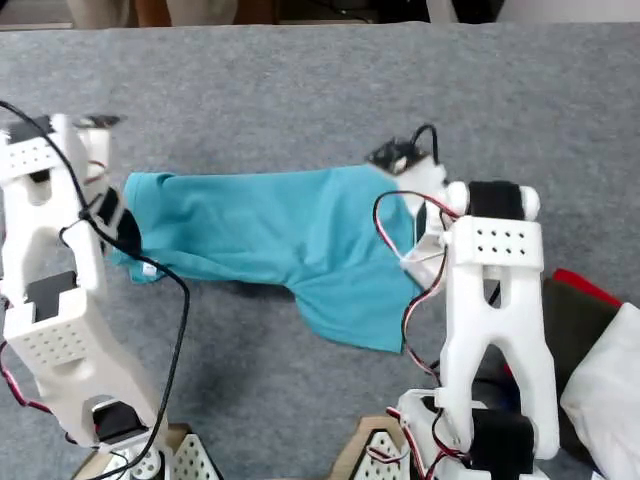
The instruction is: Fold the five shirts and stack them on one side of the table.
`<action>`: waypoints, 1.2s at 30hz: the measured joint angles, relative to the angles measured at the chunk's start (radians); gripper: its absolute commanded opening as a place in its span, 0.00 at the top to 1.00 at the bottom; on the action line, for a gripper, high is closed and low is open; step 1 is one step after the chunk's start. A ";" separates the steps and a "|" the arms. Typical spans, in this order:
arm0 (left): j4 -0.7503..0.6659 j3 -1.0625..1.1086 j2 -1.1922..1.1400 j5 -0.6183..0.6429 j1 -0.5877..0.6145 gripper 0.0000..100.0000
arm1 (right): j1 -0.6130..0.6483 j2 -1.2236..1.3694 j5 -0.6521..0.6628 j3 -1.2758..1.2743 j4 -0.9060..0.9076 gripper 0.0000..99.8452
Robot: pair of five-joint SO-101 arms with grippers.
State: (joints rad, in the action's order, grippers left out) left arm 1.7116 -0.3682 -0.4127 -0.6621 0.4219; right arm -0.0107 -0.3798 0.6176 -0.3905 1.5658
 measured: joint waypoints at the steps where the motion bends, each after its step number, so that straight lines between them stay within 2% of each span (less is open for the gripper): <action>1: 0.000 -0.055 0.000 0.002 0.009 0.79 | 0.000 0.015 0.000 0.029 -0.012 0.98; 4: 0.002 -0.213 0.000 0.005 0.023 0.81 | 0.000 0.124 0.000 0.127 -0.057 0.97; 6: 0.002 -0.275 0.000 0.020 0.015 0.88 | 0.000 0.232 -0.032 0.210 -0.078 0.97; 9: 0.003 -0.290 0.000 0.107 -0.040 0.96 | 0.026 0.423 -0.087 0.381 -0.094 0.97; 16: -0.170 -0.275 -0.184 0.315 -0.172 0.97 | 0.143 0.890 -0.186 0.839 -0.066 0.97; 21: -0.244 -0.319 -0.347 0.436 -0.207 0.97 | 0.149 1.188 -0.221 1.154 0.029 0.97; 26: -0.249 -0.465 -0.454 0.453 -0.209 0.97 | 0.089 1.441 -0.210 1.464 0.089 0.97; 30: -0.255 -0.574 -0.542 0.456 -0.209 0.98 | 0.037 1.614 -0.143 1.679 0.091 0.97; 36: -0.255 -0.773 -0.695 0.456 -0.210 0.98 | 0.034 1.768 -0.049 1.973 0.080 0.97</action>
State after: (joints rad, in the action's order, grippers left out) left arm 1.4569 -1.1416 -1.1078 -0.2064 0.2117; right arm 0.0230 1.3878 0.5685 1.5827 1.6456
